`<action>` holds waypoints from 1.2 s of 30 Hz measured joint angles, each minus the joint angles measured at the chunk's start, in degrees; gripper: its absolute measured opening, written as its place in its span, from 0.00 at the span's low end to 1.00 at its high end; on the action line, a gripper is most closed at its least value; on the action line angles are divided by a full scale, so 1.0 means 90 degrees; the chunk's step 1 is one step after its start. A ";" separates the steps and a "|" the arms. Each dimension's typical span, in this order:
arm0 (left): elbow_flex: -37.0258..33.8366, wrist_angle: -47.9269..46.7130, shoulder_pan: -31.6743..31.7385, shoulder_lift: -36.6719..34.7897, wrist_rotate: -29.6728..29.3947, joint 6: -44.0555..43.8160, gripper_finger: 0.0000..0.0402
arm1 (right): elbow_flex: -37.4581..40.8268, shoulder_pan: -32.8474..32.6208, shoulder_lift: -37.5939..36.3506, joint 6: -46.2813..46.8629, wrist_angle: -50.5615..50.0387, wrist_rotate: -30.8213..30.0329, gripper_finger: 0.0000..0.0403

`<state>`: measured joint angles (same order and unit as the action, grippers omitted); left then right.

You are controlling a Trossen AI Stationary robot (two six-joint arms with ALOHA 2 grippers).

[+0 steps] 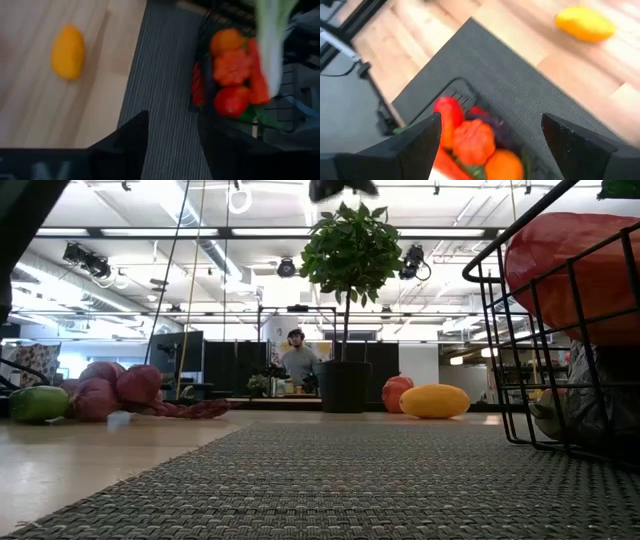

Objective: Build produce basket
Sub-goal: Put the yellow mango into the black wire basket

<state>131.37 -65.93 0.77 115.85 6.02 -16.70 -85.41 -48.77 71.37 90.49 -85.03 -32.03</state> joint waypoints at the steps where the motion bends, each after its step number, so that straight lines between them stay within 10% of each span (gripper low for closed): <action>1: 0.0007 0.0042 -0.0032 -0.0085 -0.0072 0.0087 0.42 | 0.0000 0.0167 0.0024 -0.0164 0.0014 0.0011 0.86; 9: -0.0455 0.0544 -0.0506 -0.0865 -0.0930 0.0259 0.37 | 0.0000 0.1749 0.0253 -0.1634 0.0332 0.0504 0.86; 26: -0.6300 0.4320 -0.1154 -0.4778 -0.1232 -0.1516 0.34 | 0.0000 0.4553 0.0944 -0.5034 0.1253 0.2567 0.86; 36: -0.7499 0.5301 -0.1965 -0.5473 -0.2118 -0.2610 0.33 | 0.0000 0.5585 0.1993 -0.7084 0.1581 0.3425 0.86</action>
<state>63.88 -18.22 -16.91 66.59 -13.05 -40.20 -85.41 1.49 89.31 26.74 -70.80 -1.20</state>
